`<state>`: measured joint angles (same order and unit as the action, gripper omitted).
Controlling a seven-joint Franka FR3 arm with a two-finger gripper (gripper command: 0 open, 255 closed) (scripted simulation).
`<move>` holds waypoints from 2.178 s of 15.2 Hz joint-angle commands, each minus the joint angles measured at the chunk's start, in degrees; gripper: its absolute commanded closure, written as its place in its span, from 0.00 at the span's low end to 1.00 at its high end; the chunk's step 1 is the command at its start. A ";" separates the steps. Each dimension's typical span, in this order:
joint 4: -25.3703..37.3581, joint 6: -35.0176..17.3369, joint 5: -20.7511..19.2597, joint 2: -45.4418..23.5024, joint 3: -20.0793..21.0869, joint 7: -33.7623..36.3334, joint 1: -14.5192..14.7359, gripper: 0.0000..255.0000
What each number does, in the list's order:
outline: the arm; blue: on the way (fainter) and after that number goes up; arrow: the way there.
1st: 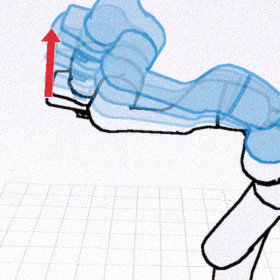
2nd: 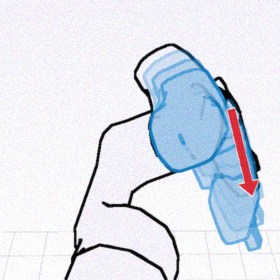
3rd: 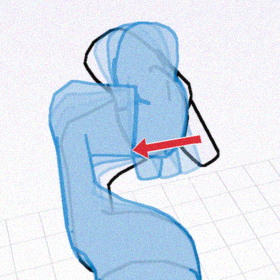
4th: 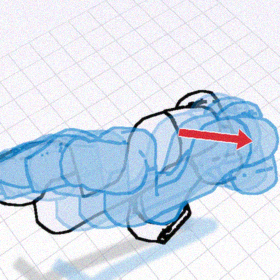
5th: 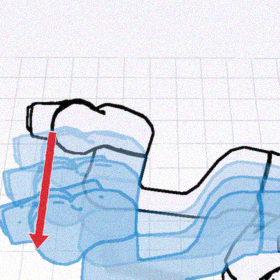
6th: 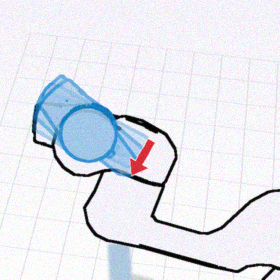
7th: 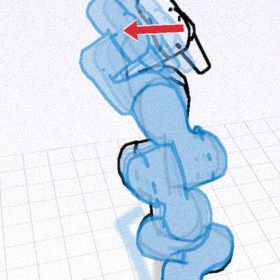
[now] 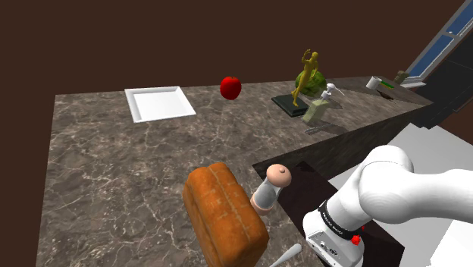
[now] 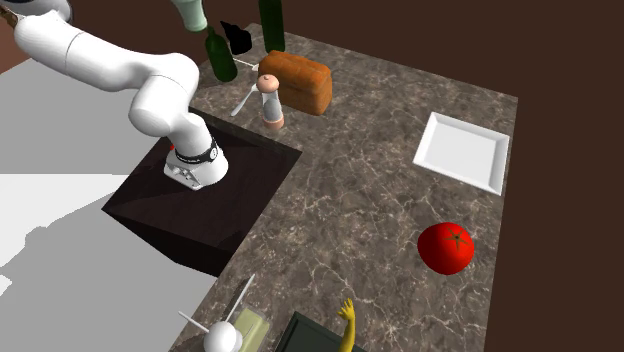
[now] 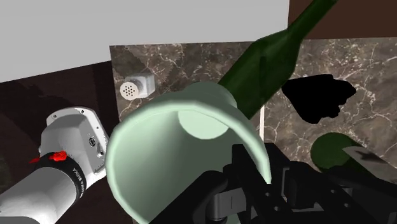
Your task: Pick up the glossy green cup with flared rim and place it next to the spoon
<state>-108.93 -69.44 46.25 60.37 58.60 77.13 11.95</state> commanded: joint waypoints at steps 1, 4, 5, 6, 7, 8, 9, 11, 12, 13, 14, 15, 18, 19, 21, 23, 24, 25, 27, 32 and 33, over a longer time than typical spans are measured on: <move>-1.43 -0.94 0.57 0.70 0.51 -0.26 0.34 1.00; -3.69 -2.39 1.50 1.80 1.38 -0.66 0.91 1.00; -4.42 -2.87 1.82 2.15 1.69 -0.78 1.09 1.00; -5.13 -3.35 2.15 2.50 2.01 -0.91 1.27 1.00; -5.83 -3.83 2.49 2.84 2.35 -1.03 1.44 1.00; -6.52 -4.31 2.83 3.17 2.69 -1.15 1.61 1.00; -7.20 -4.78 3.18 3.50 3.04 -1.26 1.77 1.00; -8.52 -5.73 3.89 4.13 3.77 -1.49 2.08 1.00; -9.16 -6.20 4.25 4.43 4.15 -1.59 2.23 1.00; -9.79 -6.67 4.62 4.73 4.54 -1.70 2.38 1.00; -10.41 -7.14 5.00 5.02 4.94 -1.81 2.51 1.00; -11.02 -7.61 5.38 5.31 5.35 -1.91 2.65 1.00; -12.76 -9.01 6.57 6.13 6.64 -2.21 3.02 1.00; -13.32 -9.47 6.97 6.39 7.09 -2.30 3.14 1.00; -14.41 -10.40 7.80 6.89 8.01 -2.49 3.35 1.00; -15.44 -11.34 8.65 7.36 8.96 -2.67 3.55 1.00; -15.94 -11.80 9.08 7.59 9.46 -2.76 3.64 1.00; -16.43 -12.26 9.52 7.82 9.96 -2.85 3.72 1.00; -17.37 -13.20 10.40 8.22 10.99 -3.01 3.88 1.00; -19.82 -17.42 11.47 6.98 14.22 -2.53 4.98 1.00; -19.91 -18.18 10.88 6.02 14.36 -2.13 5.32 1.00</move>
<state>-127.77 -93.55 57.29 67.07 71.30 75.03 16.72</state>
